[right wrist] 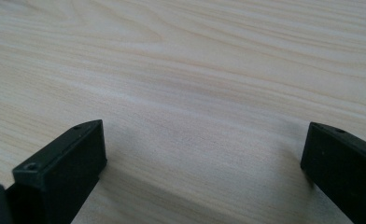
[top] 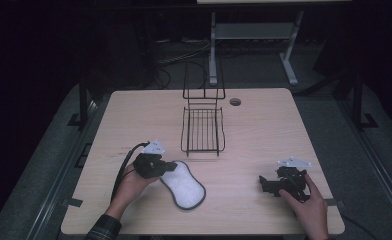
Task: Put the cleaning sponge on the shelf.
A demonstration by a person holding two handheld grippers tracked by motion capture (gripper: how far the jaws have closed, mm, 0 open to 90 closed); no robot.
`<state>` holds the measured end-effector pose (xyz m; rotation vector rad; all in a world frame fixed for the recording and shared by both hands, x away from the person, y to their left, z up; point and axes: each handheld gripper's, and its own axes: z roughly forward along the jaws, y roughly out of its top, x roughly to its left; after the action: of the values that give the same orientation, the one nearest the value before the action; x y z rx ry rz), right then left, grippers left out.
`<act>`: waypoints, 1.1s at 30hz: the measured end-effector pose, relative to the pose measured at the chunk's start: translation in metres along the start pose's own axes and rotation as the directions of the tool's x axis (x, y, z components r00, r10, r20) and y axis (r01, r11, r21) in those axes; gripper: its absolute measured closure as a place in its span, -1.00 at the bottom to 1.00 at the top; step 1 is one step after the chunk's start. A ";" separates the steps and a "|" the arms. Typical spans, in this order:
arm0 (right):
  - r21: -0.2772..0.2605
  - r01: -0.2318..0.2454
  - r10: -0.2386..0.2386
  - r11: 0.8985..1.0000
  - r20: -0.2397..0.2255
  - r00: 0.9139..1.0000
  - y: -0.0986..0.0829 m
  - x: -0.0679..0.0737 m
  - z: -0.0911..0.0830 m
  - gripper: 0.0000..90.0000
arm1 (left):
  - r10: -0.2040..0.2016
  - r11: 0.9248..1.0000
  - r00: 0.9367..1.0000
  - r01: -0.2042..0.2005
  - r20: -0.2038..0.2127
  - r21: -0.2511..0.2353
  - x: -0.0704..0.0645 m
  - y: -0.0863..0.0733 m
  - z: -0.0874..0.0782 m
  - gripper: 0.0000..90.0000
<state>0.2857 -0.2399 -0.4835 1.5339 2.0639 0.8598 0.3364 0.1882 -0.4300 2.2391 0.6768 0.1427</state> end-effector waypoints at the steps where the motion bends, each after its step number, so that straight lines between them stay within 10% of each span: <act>1: 0.000 0.000 0.000 1.000 0.000 1.000 0.000 0.000 0.000 -1.00 | 0.002 1.000 1.000 -0.002 -0.002 0.004 0.000 0.001 0.001 0.99; 16: 0.000 0.003 -0.003 1.000 -0.003 1.000 0.000 0.000 0.000 -1.00 | -0.020 0.999 1.000 0.020 -0.015 0.050 0.010 0.001 0.021 0.99; 33: 0.000 0.005 -0.005 1.000 -0.005 1.000 0.000 0.000 0.000 -1.00 | -0.068 0.995 0.996 0.072 -0.054 0.063 0.016 -0.021 -0.002 0.99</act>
<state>0.2855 -0.2396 -0.4835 1.5274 2.0700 0.8627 0.3407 0.2092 -0.4450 2.2767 0.7975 0.1467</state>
